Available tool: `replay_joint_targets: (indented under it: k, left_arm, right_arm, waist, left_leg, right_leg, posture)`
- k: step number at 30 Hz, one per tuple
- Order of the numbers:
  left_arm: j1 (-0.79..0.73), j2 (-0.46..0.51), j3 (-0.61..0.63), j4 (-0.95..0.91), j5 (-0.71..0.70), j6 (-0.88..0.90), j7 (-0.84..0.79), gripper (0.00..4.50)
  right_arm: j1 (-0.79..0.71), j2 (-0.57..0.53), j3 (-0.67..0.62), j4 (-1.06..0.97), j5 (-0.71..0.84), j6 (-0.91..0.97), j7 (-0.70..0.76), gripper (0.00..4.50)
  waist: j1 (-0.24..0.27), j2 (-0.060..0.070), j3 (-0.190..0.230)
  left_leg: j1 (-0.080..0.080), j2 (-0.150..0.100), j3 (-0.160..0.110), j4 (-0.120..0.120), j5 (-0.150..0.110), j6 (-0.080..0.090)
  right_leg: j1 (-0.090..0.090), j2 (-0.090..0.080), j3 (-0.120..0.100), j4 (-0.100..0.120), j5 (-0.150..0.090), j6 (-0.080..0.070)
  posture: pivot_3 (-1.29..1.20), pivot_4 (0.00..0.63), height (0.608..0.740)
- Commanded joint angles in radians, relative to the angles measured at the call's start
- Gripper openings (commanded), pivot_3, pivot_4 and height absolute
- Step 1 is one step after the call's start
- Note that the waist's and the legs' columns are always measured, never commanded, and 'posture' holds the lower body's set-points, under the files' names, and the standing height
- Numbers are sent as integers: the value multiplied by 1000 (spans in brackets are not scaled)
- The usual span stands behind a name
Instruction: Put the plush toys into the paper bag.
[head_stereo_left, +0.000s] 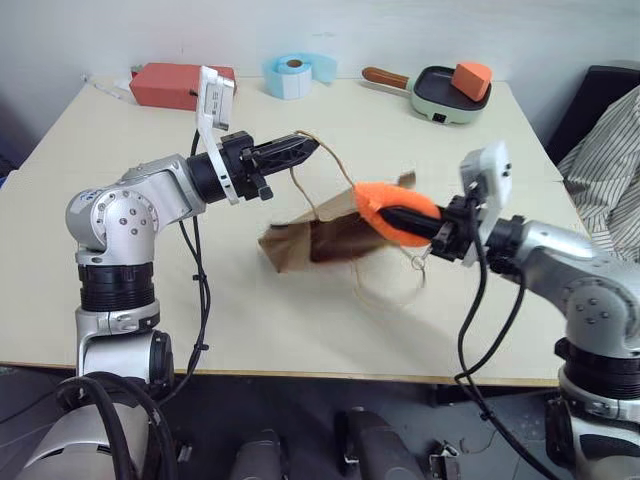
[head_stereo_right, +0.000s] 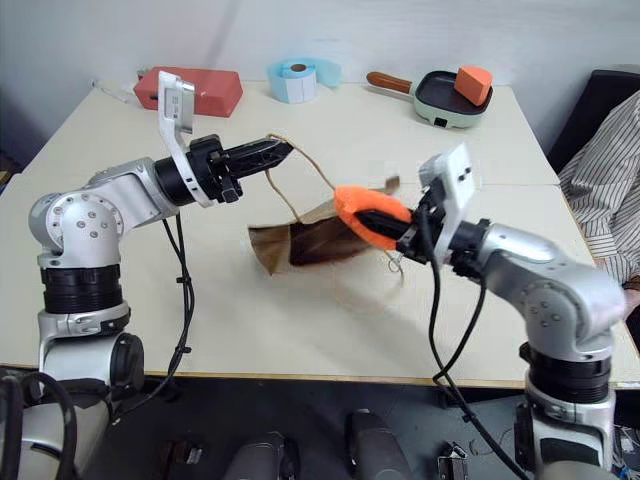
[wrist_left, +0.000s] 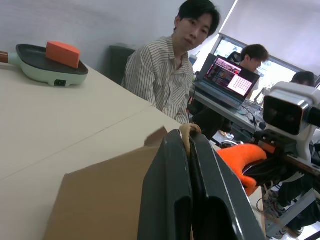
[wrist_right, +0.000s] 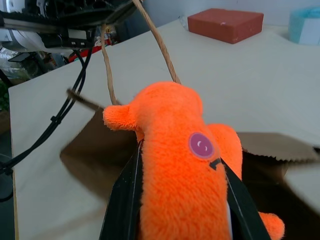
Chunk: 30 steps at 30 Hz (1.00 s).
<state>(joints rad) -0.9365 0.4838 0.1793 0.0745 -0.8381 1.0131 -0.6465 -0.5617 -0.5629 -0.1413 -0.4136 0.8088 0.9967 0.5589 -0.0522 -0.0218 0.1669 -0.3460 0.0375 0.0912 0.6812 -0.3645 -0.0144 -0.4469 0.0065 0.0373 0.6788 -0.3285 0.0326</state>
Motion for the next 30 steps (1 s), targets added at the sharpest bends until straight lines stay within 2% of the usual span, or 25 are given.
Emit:
replay_joint_targets:
  k: [1, 6, 11, 16, 21, 26, 30]
  left_arm:
    - [-35, 10, 22, -14, -2, -18, -8, 0]
    - [-28, 11, 26, -22, 0, -23, -2, 0]
    - [-28, 5, 46, -28, -16, -13, 16, 0]
    - [-20, -21, 45, -79, -75, 24, -4, 0]
    - [-18, -47, 43, -93, -92, 33, 1, 0]
    - [-10, -43, 57, -89, -93, 25, -1, 0]
    - [-6, -35, 87, -81, -93, 18, 21, 0]
  right_arm:
    - [-1, -3, 63, 7, -47, -60, 36, 354]
    - [-7, -40, 172, 45, -151, -154, 126, 354]
    - [-36, -64, 178, 59, -168, -185, 195, 353]
    - [-145, -77, 337, 165, -298, -260, 306, 347]
    - [-323, 89, 439, 494, -459, -338, 254, 347]
    - [-409, 260, 407, 760, -526, -404, 164, 347]
    - [-418, 348, 395, 921, -597, -534, 94, 347]
  waist:
    - [-1, 0, 0]
    - [-7, 0, 0]
    - [-3, 0, 0]
    - [-9, 0, 0]
    - [-18, 0, 0]
    - [-31, 0, 0]
    - [-36, 0, 0]
  left_leg:
    - [0, 0, -1, 0, 0, 0]
    - [1, 0, -1, 0, 0, 0]
    - [0, 0, -1, 1, 0, 0]
    - [0, 0, -1, 1, 0, 0]
    - [1, 0, -1, 2, 0, -1]
    - [-1, 0, -2, 2, 0, 0]
    - [-1, 0, -2, 2, 0, 0]
  right_leg:
    - [0, 0, -1, 0, 0, 0]
    - [0, 0, -1, 1, 0, 0]
    - [0, 0, -1, 1, 0, 0]
    - [0, 0, -1, 1, 0, 0]
    - [0, 0, -1, 2, 0, 0]
    - [-1, 0, -2, 3, 0, 0]
    - [-1, 0, -2, 6, 0, 0]
  posture:
    - [0, 150, 740]
    - [0, 150, 740]
    - [0, 150, 740]
    - [0, 150, 740]
    - [0, 150, 740]
    - [0, 150, 740]
    - [0, 150, 740]
